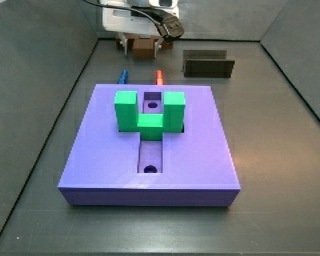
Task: Pick up the brown object. Move up. Place the brown object on the fixture. Regrasp the brown object. Move to above the board. Insert the brown object.
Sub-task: Pick up the brown object.
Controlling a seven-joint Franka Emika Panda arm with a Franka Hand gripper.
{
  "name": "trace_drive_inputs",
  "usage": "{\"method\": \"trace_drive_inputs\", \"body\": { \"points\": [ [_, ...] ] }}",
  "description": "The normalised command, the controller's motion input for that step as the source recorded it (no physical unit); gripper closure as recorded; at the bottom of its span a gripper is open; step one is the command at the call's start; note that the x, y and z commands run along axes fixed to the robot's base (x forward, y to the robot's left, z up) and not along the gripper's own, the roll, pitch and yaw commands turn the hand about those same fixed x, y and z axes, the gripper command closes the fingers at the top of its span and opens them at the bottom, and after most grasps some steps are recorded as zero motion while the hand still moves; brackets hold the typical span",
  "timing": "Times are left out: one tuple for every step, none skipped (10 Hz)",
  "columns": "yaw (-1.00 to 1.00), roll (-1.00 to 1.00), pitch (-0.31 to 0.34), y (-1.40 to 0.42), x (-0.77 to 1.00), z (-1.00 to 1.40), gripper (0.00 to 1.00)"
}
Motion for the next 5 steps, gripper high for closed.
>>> {"method": "trace_drive_inputs", "body": {
  "points": [
    [0.00, 0.00, 0.000, 0.00, 0.00, 0.00, 1.00],
    [0.00, 0.00, 0.000, 0.00, 0.00, 0.00, 1.00],
    [0.00, 0.00, 0.000, 0.00, 0.00, 0.00, 1.00],
    [0.00, 0.00, 0.000, 0.00, 0.00, 0.00, 1.00],
    [0.00, 0.00, 0.000, 0.00, 0.00, 0.00, 1.00]
  ]
}}
